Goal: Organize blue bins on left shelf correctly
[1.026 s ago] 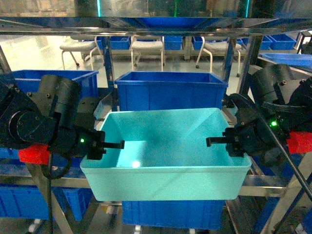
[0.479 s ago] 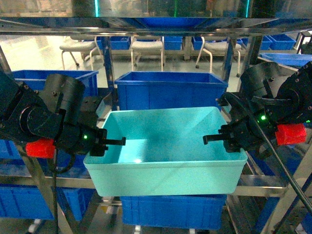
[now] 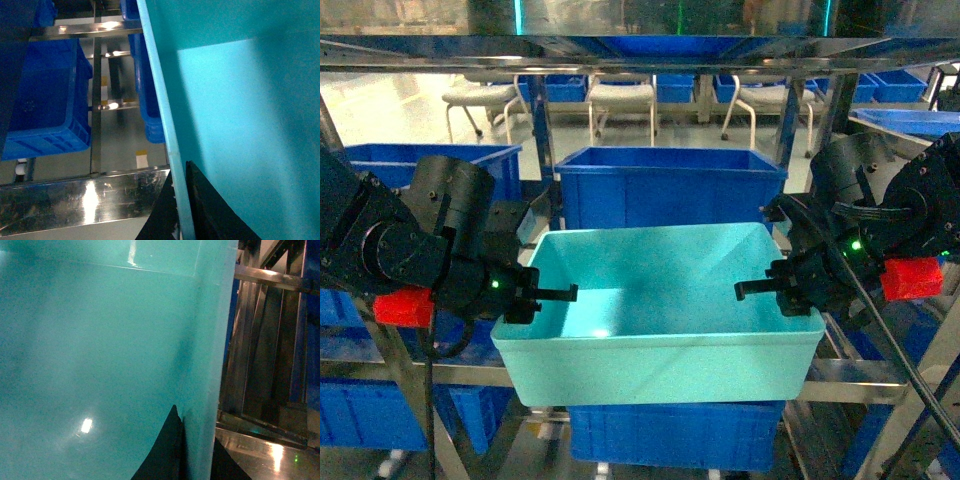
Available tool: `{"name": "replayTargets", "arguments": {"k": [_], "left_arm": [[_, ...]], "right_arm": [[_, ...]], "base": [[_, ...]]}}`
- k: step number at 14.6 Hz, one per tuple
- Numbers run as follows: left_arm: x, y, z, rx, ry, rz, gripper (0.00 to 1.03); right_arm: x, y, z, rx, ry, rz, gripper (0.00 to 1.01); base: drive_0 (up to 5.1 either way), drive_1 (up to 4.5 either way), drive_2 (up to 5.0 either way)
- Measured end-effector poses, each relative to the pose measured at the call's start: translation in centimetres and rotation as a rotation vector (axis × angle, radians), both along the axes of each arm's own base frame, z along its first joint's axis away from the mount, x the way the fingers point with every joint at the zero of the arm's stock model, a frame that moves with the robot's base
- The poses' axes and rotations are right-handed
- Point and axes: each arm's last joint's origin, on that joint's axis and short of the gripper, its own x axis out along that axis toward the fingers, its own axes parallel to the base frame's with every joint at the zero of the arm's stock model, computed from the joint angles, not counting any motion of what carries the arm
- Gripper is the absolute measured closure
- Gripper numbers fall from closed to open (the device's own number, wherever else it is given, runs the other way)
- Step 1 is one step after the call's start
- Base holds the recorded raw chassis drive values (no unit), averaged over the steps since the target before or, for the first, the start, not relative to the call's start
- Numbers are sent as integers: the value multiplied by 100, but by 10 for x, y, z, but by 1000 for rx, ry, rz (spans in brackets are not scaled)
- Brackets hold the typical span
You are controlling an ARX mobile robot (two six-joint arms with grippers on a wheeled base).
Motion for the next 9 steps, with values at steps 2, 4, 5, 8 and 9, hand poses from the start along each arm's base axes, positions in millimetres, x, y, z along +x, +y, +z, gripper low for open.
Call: {"name": "replayTargets", "arguments": {"k": [2,4,5,8,9], "left_arm": [[1,0,-6,-1,14,4,101],[4,-2,-8,-11,15,5,101],[3,-4,-9,0,2,-7,96],[-1,10,-9,101,-51,11,7],[-11,13,-4,123,-103,25,5]], "right_arm": [[2,0,-2,-7,2,3,99],[8,-5,-8,-24,12,-3,99],[10,-8,-10,-34,23,3,98],[16,-26,-6,-80,-74,10,9],[14,-26,-2,-51,-144,13,2]], "base": [[0,0,0],[0,0,0],[0,0,0],[0,0,0],[0,0,0]]}}
